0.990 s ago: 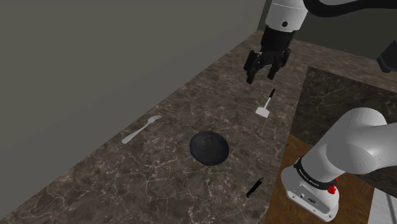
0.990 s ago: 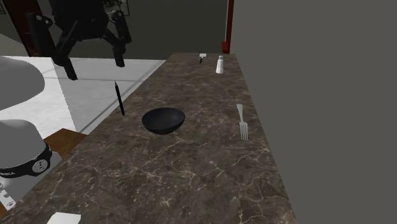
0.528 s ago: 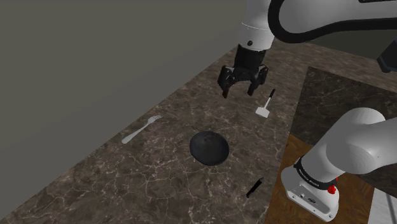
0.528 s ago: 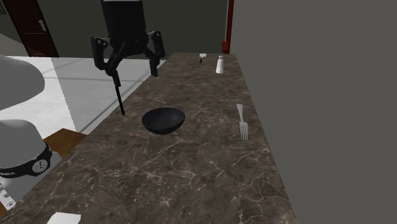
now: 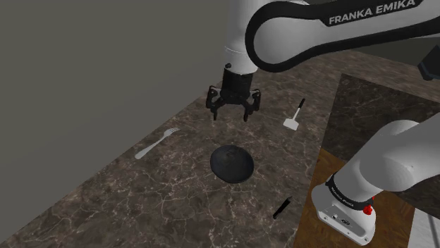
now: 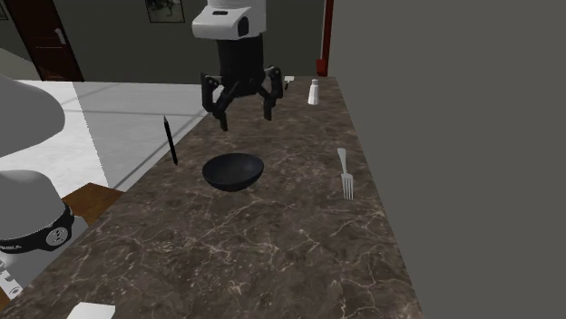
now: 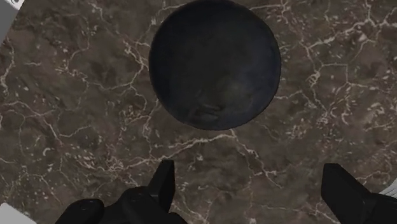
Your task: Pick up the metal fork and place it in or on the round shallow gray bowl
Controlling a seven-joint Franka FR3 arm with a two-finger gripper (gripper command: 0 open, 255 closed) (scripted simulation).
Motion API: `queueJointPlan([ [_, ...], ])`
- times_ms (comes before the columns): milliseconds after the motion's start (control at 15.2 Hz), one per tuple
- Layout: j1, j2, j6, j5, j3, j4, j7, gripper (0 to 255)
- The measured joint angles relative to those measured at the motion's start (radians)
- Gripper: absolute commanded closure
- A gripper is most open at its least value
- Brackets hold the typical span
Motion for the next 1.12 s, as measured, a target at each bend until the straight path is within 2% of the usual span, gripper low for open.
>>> queueJointPlan([
  [264,-0.023,0.147,0.082,-0.033,0.09,0.073,0.187,0],
  [594,-0.041,0.384,0.15,-0.163,0.16,0.227,0.438,0],
  [858,-0.001,0.572,0.187,-0.287,0.16,0.353,0.638,0],
  [1122,0.074,0.751,0.189,-0.391,0.116,0.513,0.806,0],
])
